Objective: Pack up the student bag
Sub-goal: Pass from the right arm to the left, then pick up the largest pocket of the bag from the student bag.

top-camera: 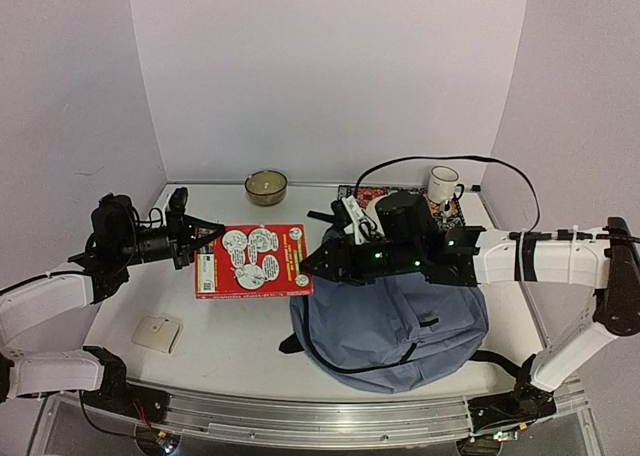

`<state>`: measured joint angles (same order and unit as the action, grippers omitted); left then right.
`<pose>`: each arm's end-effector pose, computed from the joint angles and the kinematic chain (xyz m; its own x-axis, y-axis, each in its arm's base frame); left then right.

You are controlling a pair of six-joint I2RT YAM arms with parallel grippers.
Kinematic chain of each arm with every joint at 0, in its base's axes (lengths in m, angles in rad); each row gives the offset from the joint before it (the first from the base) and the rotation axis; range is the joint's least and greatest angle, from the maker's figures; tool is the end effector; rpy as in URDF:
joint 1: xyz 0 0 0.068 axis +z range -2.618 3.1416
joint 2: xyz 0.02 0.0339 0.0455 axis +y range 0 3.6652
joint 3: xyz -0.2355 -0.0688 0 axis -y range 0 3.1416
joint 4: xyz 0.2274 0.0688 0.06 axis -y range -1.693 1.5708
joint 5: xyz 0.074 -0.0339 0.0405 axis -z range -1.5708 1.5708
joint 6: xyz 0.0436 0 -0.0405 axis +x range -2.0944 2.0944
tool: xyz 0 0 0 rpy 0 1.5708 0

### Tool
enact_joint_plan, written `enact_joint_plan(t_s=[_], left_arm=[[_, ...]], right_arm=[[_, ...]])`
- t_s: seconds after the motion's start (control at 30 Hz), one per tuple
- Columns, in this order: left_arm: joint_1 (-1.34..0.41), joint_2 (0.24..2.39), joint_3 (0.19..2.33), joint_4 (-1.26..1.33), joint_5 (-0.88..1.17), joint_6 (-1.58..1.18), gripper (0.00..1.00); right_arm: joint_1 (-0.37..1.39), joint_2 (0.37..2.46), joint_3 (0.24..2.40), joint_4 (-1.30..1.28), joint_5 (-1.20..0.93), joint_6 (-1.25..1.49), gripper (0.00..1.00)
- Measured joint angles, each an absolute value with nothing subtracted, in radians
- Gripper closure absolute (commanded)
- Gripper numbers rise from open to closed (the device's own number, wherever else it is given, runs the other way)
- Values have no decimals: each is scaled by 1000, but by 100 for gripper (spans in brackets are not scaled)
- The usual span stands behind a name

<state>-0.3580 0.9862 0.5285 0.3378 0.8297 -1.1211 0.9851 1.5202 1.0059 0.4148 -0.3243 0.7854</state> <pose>0.1978 -0.1083 0.2509 -0.8795 -0.3201 -0.3521 0.3001 0.2010 -0.9325 0.1821 0.2996 0.2776 -0.7213 0.1251 -0.6812 -0.6436 0.2422 0.7260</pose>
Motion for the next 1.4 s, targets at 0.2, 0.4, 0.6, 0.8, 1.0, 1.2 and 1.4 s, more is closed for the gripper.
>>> enact_joint_plan(t_s=[0.2,0.4,0.6,0.8,1.0,1.2,1.4], left_arm=[[-354,975,481,331,673,-1137,100],[-328,975,461,331,562,-1149,100],[-297,975,450,331,503,-1150,100],[-290,975,449,330,484,-1149,100],[-290,975,449,311,486,-1152,100],[-290,970,449,287,506,-1158,100],[-290,947,445,288,559,-1181,100]], right_arm=[[1069,1513,1040,195,-106,753,36],[1178,1639,1177,4,78,746,28],[1250,1831,1340,-156,205,746,30],[1266,1938,1430,-301,313,764,57],[1266,1940,1451,-391,379,775,93],[1266,1937,1459,-422,394,767,100],[1266,1887,1470,-448,397,749,100]])
